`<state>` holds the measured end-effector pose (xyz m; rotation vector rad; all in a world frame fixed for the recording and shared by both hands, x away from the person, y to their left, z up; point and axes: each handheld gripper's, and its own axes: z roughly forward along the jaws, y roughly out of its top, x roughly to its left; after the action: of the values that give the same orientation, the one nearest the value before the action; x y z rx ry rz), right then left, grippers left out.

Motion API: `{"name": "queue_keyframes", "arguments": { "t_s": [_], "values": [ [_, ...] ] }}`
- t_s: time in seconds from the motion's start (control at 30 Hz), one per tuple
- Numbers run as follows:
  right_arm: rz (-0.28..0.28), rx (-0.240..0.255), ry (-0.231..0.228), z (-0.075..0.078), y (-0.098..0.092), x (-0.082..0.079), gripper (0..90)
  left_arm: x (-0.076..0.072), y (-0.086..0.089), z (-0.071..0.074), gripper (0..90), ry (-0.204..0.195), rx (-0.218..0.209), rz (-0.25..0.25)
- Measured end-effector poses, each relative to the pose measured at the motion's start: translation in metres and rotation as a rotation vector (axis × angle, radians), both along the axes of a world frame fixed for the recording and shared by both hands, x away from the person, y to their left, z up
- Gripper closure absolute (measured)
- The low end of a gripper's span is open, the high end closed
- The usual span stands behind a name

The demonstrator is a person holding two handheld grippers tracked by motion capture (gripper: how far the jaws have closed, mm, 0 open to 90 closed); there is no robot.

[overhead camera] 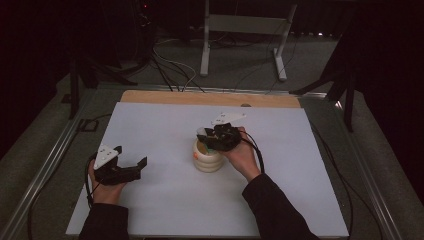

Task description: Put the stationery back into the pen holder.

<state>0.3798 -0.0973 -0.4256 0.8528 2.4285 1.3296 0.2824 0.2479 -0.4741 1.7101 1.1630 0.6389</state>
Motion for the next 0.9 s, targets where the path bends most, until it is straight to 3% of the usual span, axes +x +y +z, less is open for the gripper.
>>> {"name": "queue_keyframes", "arguments": {
  "t_s": [0.9],
  "values": [
    [0.016,-0.038,-0.002,-0.0084,-0.0018,-0.0028,63.7,0.0005,-0.0001,-0.0008,0.0,0.006,0.006,0.000]
  ]
}}
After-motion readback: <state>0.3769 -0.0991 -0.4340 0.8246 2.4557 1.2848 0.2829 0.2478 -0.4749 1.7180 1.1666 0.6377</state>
